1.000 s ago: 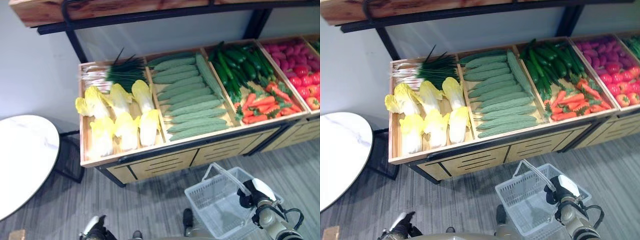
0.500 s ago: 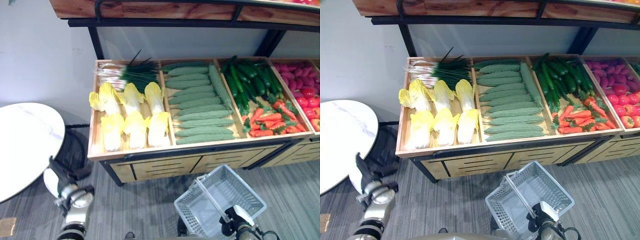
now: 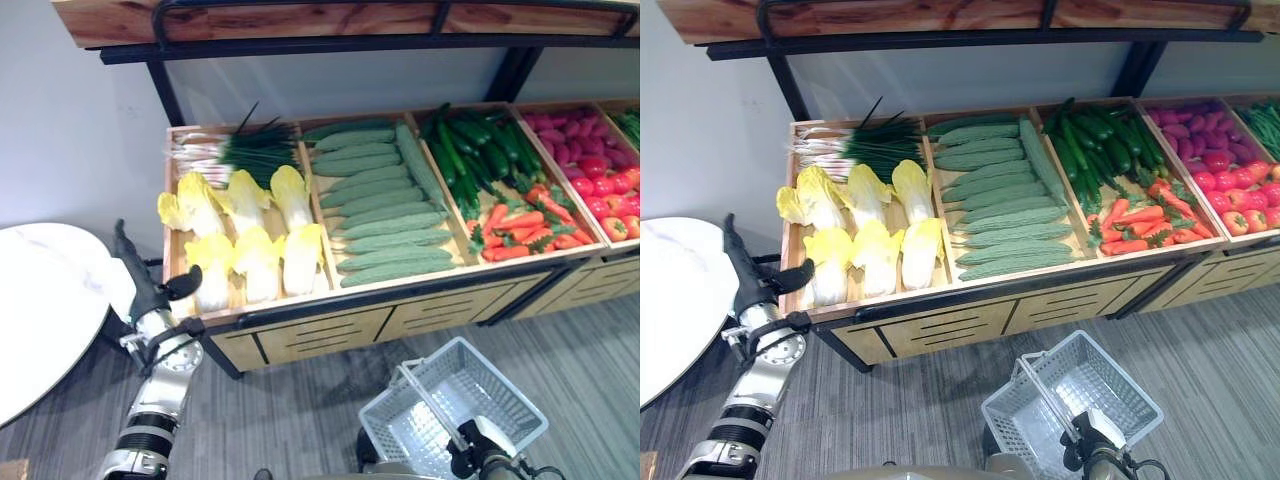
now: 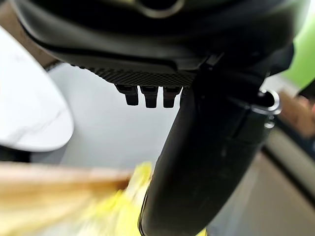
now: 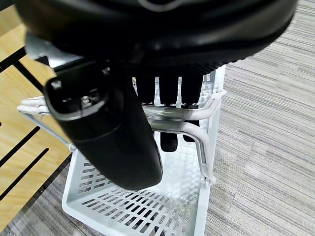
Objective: Get the vegetables into the basket
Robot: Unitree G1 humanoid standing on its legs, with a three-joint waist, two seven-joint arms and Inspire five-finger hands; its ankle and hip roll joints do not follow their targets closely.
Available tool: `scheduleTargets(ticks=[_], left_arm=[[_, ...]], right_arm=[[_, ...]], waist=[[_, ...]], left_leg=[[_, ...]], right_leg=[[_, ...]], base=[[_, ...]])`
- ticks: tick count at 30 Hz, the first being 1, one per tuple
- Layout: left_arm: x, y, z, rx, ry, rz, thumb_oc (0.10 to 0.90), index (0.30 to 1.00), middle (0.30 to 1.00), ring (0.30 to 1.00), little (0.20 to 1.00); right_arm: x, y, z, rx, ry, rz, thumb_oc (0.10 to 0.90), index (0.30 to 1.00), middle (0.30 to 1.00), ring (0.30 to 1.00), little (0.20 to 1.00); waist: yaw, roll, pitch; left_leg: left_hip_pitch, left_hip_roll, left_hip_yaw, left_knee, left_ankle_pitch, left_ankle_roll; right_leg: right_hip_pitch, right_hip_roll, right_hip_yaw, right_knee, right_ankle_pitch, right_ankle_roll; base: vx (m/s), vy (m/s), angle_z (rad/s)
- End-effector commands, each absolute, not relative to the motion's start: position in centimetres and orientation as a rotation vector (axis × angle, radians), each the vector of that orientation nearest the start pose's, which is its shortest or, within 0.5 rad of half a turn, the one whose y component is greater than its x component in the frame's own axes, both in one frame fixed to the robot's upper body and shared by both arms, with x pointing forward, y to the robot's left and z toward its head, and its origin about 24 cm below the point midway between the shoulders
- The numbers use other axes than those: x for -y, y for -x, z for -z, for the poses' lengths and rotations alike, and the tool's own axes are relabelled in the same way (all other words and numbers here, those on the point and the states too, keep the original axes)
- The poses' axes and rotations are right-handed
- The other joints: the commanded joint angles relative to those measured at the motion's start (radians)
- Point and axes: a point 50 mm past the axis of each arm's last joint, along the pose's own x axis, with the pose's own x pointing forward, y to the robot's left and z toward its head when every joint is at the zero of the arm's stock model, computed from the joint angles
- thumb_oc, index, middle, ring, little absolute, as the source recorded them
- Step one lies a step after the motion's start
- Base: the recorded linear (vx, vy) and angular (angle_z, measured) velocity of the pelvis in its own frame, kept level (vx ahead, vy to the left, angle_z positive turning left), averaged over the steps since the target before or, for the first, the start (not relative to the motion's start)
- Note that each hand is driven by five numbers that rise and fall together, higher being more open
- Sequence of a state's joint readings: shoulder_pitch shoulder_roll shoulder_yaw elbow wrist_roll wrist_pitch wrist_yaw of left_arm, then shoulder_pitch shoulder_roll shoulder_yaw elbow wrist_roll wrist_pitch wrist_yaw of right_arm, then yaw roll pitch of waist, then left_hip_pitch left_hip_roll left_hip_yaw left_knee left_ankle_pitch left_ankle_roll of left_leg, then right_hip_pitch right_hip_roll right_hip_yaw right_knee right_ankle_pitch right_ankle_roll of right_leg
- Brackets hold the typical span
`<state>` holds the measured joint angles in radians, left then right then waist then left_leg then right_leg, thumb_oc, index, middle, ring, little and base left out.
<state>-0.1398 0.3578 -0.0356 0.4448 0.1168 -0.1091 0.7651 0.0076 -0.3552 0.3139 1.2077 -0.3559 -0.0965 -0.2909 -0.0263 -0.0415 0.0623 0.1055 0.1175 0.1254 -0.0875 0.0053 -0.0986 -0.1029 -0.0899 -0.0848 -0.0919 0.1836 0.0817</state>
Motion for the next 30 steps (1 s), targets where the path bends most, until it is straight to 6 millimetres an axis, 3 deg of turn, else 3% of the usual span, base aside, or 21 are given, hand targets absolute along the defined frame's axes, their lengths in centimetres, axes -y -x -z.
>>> scheduleTargets(ticks=[1, 7, 13, 23, 30], left_arm=[[-26.3, -28.7, -6.6, 0.196, -0.595, -0.695, 0.9, 1.0, 1.0, 1.0, 1.0], [-25.7, -28.8, -4.2, 0.08, -0.618, -0.633, 0.9, 1.0, 1.0, 1.0, 1.0], [-26.3, -28.3, -1.6, -0.069, -0.536, -0.708, 0.9, 1.0, 1.0, 1.0, 1.0], [-26.8, -27.7, -0.7, -0.123, -0.518, -0.748, 0.9, 1.0, 1.0, 1.0, 1.0], [-27.5, -27.6, -0.2, -0.186, -0.379, -0.836, 0.9, 1.0, 1.0, 1.0, 1.0]], right_arm=[[27.5, -11.7, 13.6, -0.949, 1.005, -0.078, 0.4, 0.3, 0.3, 0.3, 0.3], [27.3, -12.2, 13.5, -0.929, 1.011, -0.073, 0.4, 0.3, 0.3, 0.3, 0.3], [27.1, -12.0, 13.6, -0.925, 1.029, -0.089, 0.4, 0.3, 0.3, 0.3, 0.3], [27.3, -11.2, 13.8, -0.956, 1.037, -0.084, 0.4, 0.3, 0.3, 0.3, 0.3], [27.2, -11.3, 13.8, -0.96, 1.044, -0.093, 0.4, 0.3, 0.3, 0.3, 0.3]], waist=[[-0.013, -0.047, -0.045], [-0.026, -0.047, -0.048], [-0.038, -0.049, -0.052], [-0.039, -0.054, -0.052], [-0.041, -0.056, -0.051]], left_leg=[[-0.053, -0.014, -0.019, 0.0, -0.017, 0.009], [-0.053, -0.009, -0.002, 0.0, -0.017, 0.007], [-0.053, 0.003, 0.016, 0.0, -0.015, 0.002], [-0.051, 0.01, 0.02, 0.0, -0.014, -0.002], [-0.049, 0.013, 0.022, 0.0, -0.013, -0.004]], right_leg=[[0.043, -0.075, -0.001, 0.005, -0.044, 0.092], [0.03, -0.069, 0.015, 0.005, -0.042, 0.094], [0.024, -0.059, 0.026, 0.005, -0.044, 0.091], [0.026, -0.049, 0.026, 0.005, -0.048, 0.09], [0.027, -0.046, 0.025, 0.005, -0.05, 0.088]], base=[[0.0, -0.005, -0.13], [0.01, -0.011, -0.12], [0.01, -0.015, -0.05], [0.01, -0.011, -0.03], [0.0, 0.0, 0.0]])
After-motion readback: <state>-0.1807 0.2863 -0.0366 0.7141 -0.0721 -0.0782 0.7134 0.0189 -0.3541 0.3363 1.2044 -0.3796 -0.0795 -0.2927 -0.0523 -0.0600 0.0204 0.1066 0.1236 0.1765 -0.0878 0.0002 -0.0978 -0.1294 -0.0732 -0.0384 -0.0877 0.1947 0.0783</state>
